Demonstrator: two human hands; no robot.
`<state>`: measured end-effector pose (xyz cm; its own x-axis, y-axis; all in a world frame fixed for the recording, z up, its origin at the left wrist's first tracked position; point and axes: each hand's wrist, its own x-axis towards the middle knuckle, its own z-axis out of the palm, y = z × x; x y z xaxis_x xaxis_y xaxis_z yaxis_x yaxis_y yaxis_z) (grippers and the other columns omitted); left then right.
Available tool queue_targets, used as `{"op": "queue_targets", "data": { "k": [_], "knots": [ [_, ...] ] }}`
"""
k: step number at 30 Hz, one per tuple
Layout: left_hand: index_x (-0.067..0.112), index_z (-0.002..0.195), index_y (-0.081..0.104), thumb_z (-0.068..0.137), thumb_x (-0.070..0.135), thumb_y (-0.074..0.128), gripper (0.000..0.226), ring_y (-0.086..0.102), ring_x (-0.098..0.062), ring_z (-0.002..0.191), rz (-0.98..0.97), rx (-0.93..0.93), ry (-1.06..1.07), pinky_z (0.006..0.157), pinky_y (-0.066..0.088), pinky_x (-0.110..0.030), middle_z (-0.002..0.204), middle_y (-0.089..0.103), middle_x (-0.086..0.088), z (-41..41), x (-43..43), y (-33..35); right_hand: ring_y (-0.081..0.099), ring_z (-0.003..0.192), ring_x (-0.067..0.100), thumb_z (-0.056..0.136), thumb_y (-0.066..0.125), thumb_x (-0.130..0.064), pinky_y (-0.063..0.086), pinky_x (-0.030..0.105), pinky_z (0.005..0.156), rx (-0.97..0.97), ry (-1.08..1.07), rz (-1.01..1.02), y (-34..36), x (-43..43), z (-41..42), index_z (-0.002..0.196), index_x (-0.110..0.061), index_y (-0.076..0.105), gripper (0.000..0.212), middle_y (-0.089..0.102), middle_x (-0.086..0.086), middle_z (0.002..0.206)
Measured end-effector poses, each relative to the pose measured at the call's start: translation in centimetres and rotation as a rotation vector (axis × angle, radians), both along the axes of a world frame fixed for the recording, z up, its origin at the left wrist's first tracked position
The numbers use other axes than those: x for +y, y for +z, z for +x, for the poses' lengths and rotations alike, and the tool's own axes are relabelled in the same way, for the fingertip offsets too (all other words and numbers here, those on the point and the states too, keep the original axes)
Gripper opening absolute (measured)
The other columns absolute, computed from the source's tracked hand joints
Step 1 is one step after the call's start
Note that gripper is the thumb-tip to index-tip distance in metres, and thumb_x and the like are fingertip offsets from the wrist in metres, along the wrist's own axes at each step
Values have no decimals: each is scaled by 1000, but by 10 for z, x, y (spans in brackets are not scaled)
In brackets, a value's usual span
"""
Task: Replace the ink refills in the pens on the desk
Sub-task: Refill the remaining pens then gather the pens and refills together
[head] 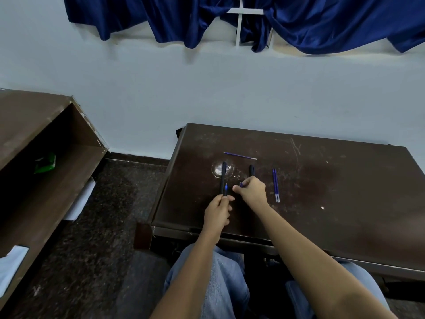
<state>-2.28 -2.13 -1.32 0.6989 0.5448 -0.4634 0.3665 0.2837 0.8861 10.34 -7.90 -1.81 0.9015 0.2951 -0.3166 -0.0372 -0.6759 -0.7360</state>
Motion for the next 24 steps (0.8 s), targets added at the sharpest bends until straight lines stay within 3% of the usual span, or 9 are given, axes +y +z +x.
{"op": "queue_targets", "data": {
  "k": [4,10,14,17,19,24],
  "knots": [
    [38,92,67,97,33,41,27,41,-1,45,8,-8,-5,40,34,-17,65,54,7,-2,-2,2,62,82,22,79,76,-24,53,35,70,-64,144,-200,-10,5,-3,89,-11,56,25,59,3,87],
    [26,95,67,94,23,42,25,43,-4,49,-11,47,39,43,35,-18,68,55,4,0,0,3,63,76,21,81,75,-25,55,35,69,-57,129,-201,-11,7,-3,88,-12,54,26,59,3,82],
    [26,96,67,97,26,42,25,45,-1,45,22,10,53,40,35,-17,69,57,3,-6,0,4,66,58,15,85,71,-30,60,34,67,60,-39,54,-3,-1,-9,85,-13,58,21,67,5,70],
    [29,93,66,97,31,42,24,46,-3,48,109,11,39,42,36,-18,69,58,3,-9,-3,9,58,53,9,82,71,-40,52,23,56,299,-74,291,9,-11,-23,83,-13,68,27,65,0,63],
    [27,90,66,97,31,42,25,50,-4,56,223,35,-5,51,38,-18,70,59,6,-9,-6,13,53,54,8,80,74,-41,46,22,52,431,-90,412,20,-17,-34,87,-14,73,28,62,-2,60],
    [19,98,64,99,21,37,27,54,-2,67,391,37,-105,54,38,-10,74,59,7,-12,-17,32,47,47,8,78,77,-31,37,19,44,405,-73,524,52,-21,-47,70,-15,73,19,61,-1,51]
  ]
}}
